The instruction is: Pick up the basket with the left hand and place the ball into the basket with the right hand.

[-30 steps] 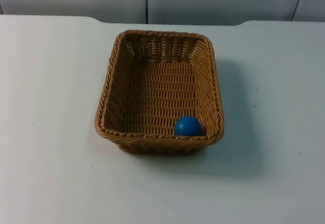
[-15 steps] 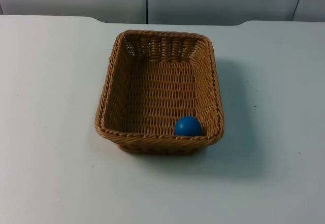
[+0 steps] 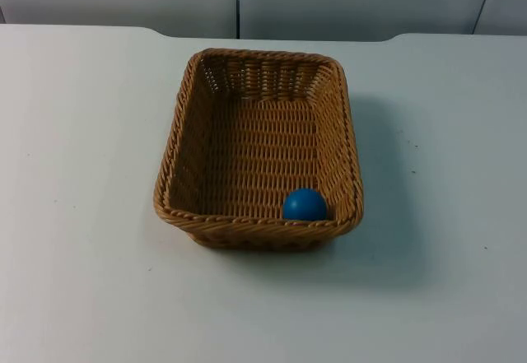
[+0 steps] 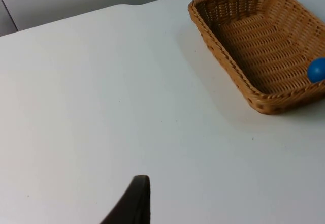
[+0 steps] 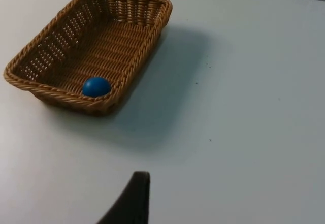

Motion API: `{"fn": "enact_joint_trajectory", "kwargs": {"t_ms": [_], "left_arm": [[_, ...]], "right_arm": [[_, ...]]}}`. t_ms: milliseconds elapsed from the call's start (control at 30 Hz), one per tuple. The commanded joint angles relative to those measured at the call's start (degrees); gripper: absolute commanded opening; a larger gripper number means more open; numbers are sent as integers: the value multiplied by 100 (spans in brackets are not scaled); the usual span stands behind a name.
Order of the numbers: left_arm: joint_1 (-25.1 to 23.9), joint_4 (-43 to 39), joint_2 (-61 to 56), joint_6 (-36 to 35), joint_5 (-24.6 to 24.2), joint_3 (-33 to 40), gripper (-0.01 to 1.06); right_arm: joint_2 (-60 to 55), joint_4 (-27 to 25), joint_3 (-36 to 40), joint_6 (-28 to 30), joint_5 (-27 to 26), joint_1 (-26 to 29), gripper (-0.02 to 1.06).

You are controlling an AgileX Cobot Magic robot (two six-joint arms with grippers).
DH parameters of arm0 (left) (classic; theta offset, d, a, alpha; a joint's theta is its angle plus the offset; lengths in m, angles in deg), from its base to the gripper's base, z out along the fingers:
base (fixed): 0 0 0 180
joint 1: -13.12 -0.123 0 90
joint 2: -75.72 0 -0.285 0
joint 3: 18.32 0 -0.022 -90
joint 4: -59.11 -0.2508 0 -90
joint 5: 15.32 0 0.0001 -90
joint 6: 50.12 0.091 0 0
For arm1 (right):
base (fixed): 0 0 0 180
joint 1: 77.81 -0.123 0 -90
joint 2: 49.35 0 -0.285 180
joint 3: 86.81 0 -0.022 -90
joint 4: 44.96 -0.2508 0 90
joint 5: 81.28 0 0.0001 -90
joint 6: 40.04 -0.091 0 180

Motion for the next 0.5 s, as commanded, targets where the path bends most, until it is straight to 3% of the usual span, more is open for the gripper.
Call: {"fn": "enact_joint_trajectory", "kwargs": {"t_ms": [0, 100, 233, 467], "left_arm": [[-132, 0, -29, 1, 8, 11, 105], [-420, 0, -29, 1, 8, 11, 105], [-1439, 0, -29, 1, 8, 11, 105], [-1698, 0, -29, 1, 8, 11, 105]], "right_arm": [[22, 0, 25, -26, -74, -44, 105], [22, 0, 25, -26, -74, -44, 105], [22, 0, 25, -26, -74, 276, 105], [22, 0, 25, -26, -74, 1110, 105]]}}
